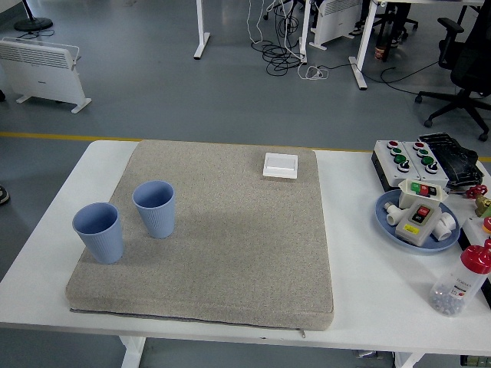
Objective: Push cup pick cup insert cup
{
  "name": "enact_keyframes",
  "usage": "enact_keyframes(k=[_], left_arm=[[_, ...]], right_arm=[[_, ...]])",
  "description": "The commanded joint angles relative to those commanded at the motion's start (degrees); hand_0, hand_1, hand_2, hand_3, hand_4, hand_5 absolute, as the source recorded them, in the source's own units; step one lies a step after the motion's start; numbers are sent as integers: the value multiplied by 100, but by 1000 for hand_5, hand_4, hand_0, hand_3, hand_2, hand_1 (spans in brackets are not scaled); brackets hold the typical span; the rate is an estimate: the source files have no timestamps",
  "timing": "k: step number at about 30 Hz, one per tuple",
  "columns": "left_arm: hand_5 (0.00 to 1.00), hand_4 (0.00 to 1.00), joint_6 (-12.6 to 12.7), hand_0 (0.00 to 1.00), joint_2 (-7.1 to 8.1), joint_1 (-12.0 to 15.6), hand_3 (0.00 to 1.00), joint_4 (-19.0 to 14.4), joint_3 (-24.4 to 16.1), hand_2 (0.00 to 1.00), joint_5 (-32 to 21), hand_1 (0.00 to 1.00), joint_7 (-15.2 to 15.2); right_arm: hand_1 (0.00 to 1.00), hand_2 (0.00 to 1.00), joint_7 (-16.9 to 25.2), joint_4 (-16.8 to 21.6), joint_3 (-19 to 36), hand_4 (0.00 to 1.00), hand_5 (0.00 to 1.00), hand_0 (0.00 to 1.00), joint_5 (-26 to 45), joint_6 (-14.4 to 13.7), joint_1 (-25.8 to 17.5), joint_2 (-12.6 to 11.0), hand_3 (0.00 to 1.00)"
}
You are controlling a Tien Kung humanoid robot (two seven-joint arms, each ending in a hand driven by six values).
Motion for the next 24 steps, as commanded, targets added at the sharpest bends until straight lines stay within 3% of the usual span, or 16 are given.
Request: enact_keyframes(k=[5,11,17,24], left_arm=[[998,489,22,467,19,249,488,-200,135,536,451,576,-169],[998,486,139,436,15,402,464,-269,567,508,1749,538,-470],[998,464,58,475,-5,360,456,-141,895,500,2881,540,-376],[998,464,61,496,-9,250,454,12,1139,498,3338,542,-294]], right_arm=[[716,715,3,0,23,282,557,775,-20,1,3,-4,621],[716,715,4,0,42,282,557,774,-43,2,26,-10,621],[716,714,11,0,5,282,557,774,21,1,52,-19,620],[716,715,7,0,-10,282,558,775,32,6,58,-25,620]])
